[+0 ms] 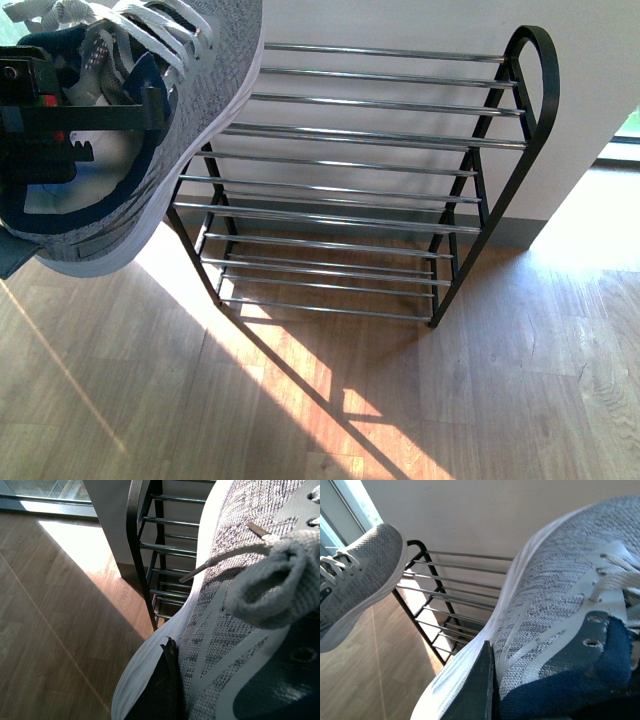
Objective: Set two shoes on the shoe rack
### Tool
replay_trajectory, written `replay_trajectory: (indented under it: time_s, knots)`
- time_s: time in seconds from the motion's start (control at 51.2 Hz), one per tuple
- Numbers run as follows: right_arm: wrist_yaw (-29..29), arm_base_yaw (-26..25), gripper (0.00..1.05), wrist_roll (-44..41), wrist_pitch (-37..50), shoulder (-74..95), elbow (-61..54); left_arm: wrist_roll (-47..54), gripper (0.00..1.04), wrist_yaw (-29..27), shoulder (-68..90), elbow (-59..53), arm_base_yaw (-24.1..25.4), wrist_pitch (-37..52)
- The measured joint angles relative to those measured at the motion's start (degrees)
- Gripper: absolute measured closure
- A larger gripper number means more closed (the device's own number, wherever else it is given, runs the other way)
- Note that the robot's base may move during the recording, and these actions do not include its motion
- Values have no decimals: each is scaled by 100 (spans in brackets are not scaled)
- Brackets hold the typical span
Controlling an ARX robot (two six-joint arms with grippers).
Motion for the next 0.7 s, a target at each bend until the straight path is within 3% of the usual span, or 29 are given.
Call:
replay_trajectory:
  time_s: [0.137,0.312,0.527,0.702]
  knots:
    - [625,706,103,275,33,929,693,0,103,-2,0,0,0,0]
    - [1827,1733,103,435,-66,3077,2376,0,103,4,0,0,0,0]
    - [2387,2253,103,157,-503,4953,4030,-2,103,-2,0,0,0,0]
    - [2826,2284,103,-24,-931,6065,5141,-2,103,-2,0,0,0,0]
